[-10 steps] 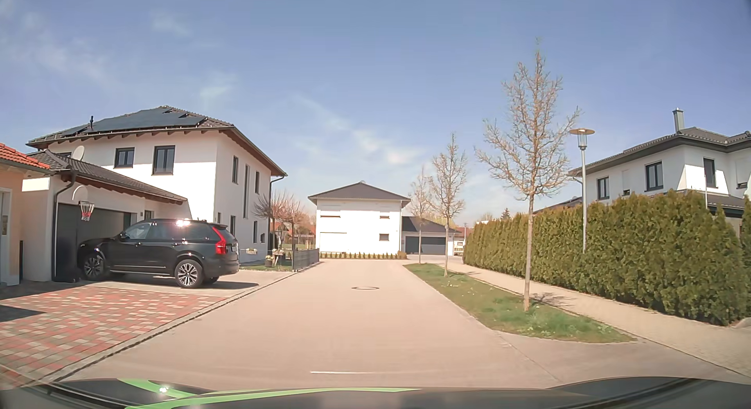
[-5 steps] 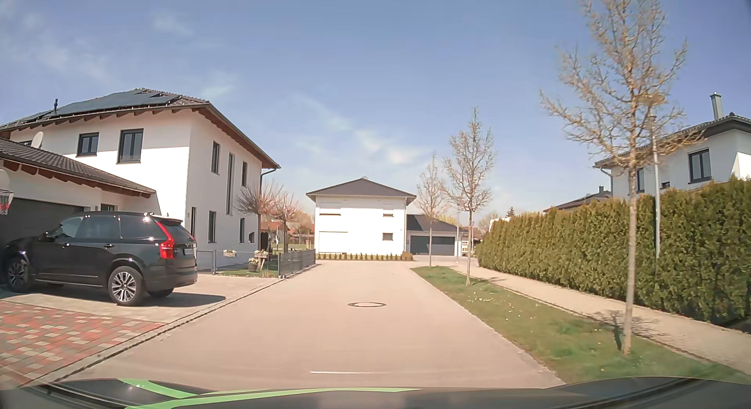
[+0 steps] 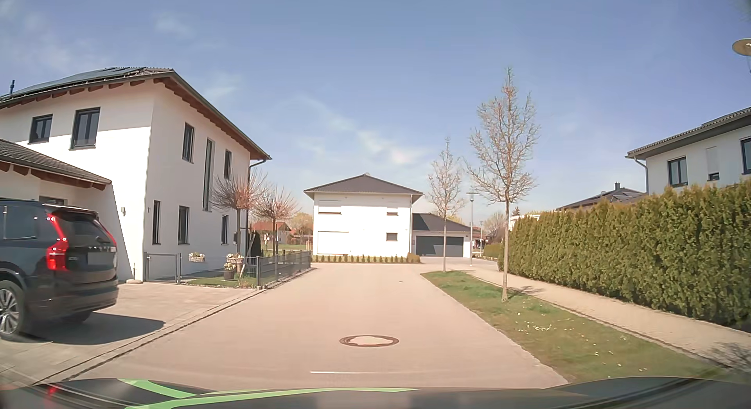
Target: Follow the waypoints while adhering to traffic rules and regulations
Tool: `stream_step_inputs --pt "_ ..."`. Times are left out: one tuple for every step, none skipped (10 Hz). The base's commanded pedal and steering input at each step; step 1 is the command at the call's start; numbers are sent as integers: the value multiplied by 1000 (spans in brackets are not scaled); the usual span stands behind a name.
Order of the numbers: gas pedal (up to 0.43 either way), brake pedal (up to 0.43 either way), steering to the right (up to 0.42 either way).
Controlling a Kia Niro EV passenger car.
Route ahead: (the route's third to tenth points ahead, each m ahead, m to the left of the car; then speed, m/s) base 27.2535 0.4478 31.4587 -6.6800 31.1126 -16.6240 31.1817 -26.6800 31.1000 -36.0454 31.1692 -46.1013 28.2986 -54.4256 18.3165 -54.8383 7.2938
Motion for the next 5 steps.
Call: stream_step_inputs --pt "0 0 0" --pt "0 0 5" --pt "0 0 7" --pt "0 0 7" --pt "0 0 7"
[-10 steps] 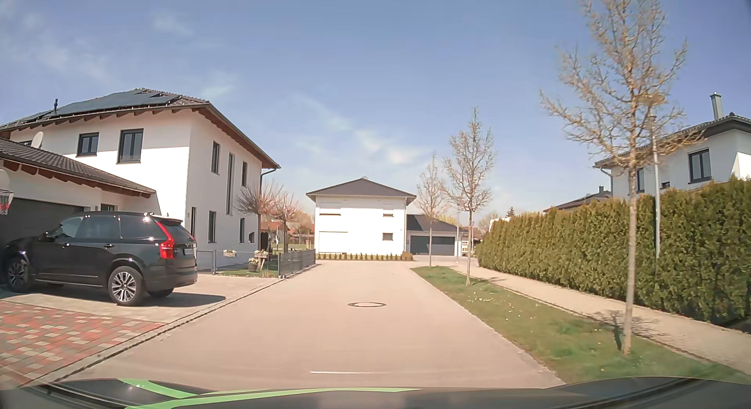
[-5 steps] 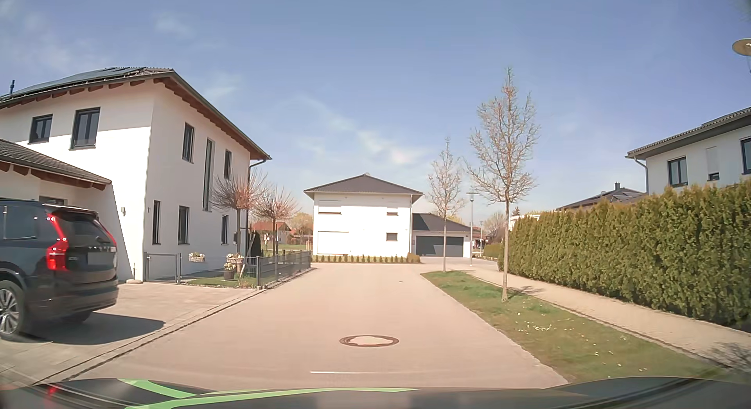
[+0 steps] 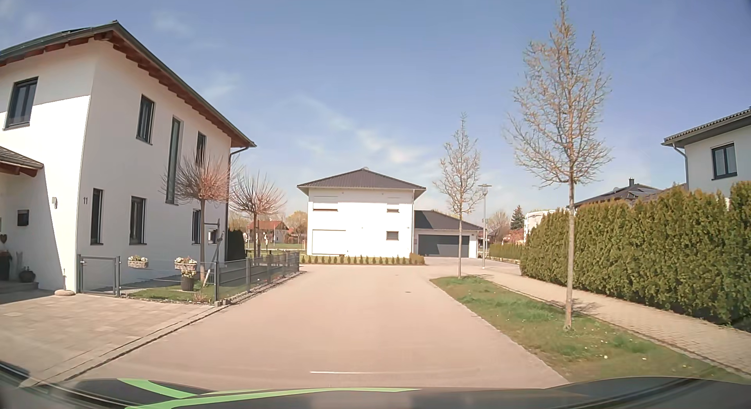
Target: Follow the waypoints while adhering to traffic rules and regulations
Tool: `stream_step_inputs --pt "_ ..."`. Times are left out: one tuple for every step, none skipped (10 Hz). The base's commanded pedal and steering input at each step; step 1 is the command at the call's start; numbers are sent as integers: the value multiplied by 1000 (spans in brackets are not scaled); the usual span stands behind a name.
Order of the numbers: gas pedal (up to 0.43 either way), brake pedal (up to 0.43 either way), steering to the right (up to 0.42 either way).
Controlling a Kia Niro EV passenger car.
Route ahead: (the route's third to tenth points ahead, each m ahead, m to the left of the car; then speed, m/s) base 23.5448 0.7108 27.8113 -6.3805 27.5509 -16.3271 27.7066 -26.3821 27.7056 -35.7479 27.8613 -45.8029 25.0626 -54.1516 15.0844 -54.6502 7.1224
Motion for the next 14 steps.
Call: stream_step_inputs --pt "0 0 7" --pt "0 0 7" --pt "0 0 5" --pt "0 0 5" --pt "0 0 4" --pt "0 0 4" --pt "0 0 1" --pt "0 0 -1" --pt "0 0 -3" --pt "0 18 -2" --pt "0 43 -2" --pt "0 67 -2" --pt "0 91 -2" --pt "0 104 -2"
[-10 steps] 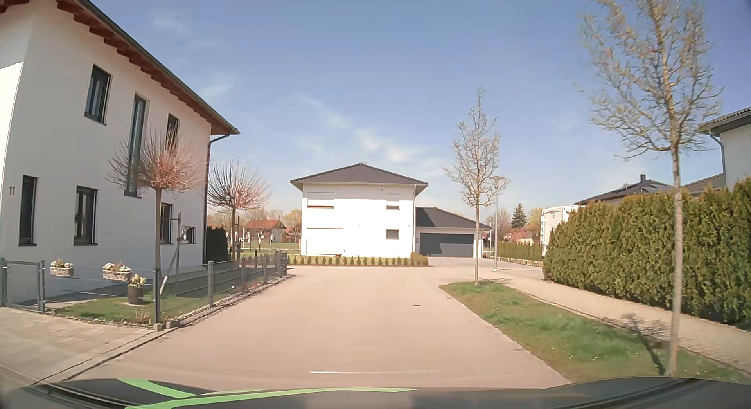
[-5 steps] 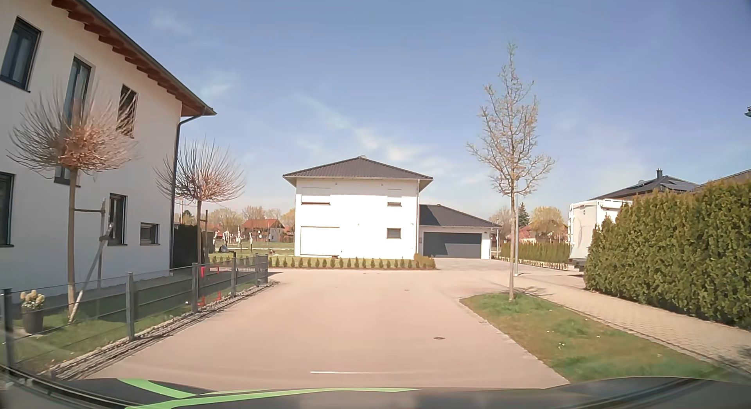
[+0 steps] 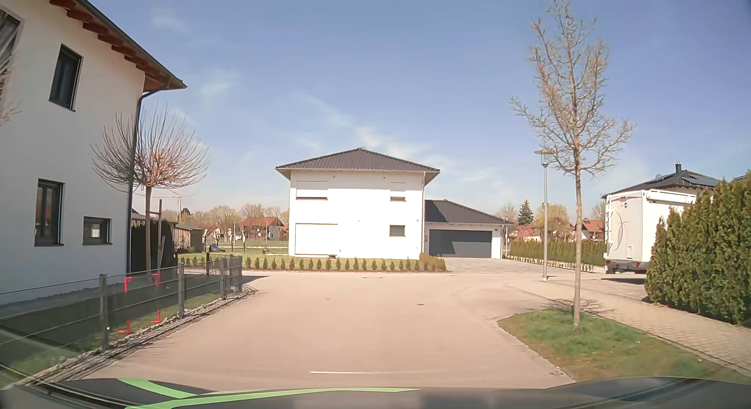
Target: Follow the waypoints while adhering to traffic rules and regulations
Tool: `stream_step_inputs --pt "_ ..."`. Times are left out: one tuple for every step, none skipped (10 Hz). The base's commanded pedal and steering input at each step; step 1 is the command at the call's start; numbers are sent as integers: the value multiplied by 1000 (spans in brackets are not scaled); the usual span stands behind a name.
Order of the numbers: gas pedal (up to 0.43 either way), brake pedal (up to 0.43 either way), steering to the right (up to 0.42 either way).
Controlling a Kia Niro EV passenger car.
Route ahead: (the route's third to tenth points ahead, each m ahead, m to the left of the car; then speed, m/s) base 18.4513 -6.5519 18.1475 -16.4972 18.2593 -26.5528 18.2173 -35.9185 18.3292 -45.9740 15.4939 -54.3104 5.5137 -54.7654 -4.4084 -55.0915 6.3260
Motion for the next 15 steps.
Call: stream_step_inputs --pt "0 116 -2" --pt "0 122 -2" --pt "0 128 -2" --pt "0 146 -2" --pt "0 152 0" --pt "0 165 2" --pt "0 171 4" --pt "0 171 4" --pt "0 183 6" --pt "0 183 12" --pt "0 195 20" --pt "0 195 31" --pt "0 201 41" --pt "0 207 52" --pt "0 207 69"
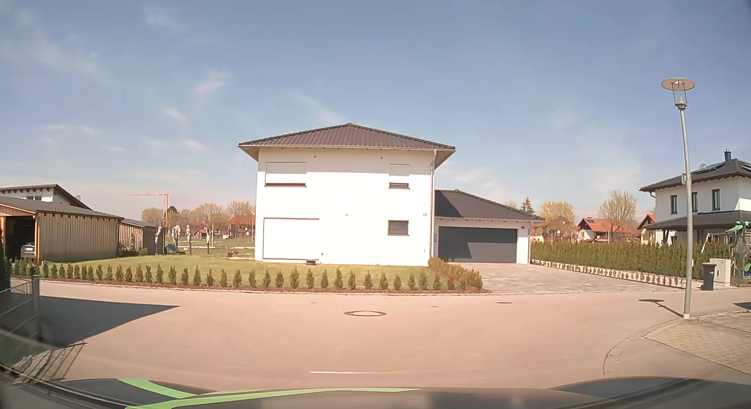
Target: Follow the waypoints while adhering to traffic rules and regulations
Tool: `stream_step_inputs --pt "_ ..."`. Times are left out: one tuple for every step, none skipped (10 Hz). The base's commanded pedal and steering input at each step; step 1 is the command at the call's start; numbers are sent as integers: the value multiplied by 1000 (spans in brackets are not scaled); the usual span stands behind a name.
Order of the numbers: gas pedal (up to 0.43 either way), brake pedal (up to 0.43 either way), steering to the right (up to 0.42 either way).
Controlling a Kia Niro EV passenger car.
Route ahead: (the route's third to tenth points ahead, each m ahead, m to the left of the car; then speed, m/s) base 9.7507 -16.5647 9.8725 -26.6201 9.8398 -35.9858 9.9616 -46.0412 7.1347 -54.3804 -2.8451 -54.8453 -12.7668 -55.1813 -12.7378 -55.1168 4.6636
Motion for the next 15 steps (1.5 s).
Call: stream_step_inputs --pt "0 207 85" --pt "0 207 104" --pt "0 207 125" --pt "0 207 150" --pt "0 201 169" --pt "0 195 194" --pt "0 189 219" --pt "0 177 235" --pt "0 152 253" --pt "0 122 262" --pt "0 91 271" --pt "0 43 283" --pt "0 6 294" --pt "0 0 304" --pt "0 0 319"
